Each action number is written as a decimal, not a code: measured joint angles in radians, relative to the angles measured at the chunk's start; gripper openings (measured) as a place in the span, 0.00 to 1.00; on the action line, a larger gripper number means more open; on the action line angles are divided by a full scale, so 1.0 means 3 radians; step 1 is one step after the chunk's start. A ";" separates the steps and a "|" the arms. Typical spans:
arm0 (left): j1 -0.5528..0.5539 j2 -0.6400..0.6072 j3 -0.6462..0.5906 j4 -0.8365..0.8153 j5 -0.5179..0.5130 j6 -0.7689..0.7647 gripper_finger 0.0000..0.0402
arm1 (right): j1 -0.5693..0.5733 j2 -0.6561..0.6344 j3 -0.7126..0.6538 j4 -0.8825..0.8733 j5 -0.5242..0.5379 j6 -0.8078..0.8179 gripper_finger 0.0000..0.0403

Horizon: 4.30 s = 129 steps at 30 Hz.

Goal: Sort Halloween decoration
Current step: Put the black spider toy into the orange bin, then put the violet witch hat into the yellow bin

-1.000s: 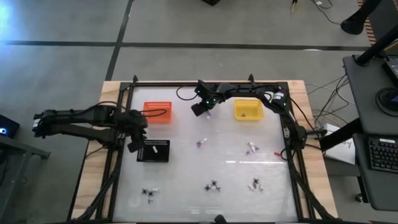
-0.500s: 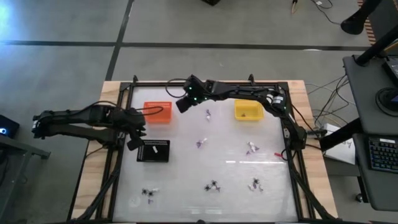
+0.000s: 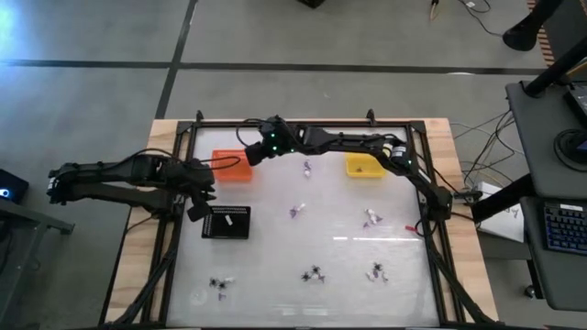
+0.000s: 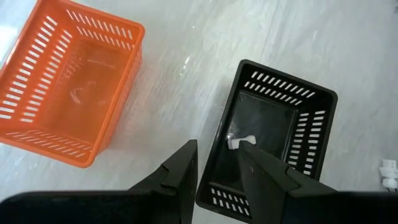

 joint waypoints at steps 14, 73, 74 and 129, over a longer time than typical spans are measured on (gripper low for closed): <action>0.0001 -0.0025 0.0000 -0.0006 -0.0001 0.0000 0.25 | 0.0108 0.0324 0.0053 0.0436 -0.0039 0.0598 0.03; 0.0001 -0.0043 0.0000 -0.0023 0.0005 -0.0077 0.25 | 0.0327 -0.0964 0.0076 -0.4441 0.0681 -0.0912 0.25; 0.0001 -0.0044 0.0000 -0.0027 0.0005 -0.0078 0.25 | 0.0334 -0.1001 0.0033 -0.4441 0.0701 -0.0882 0.25; 0.0001 -0.0080 0.0000 -0.0083 0.0001 0.0064 0.25 | 0.1263 -0.2866 -0.3999 -0.1843 -0.0255 0.0579 0.25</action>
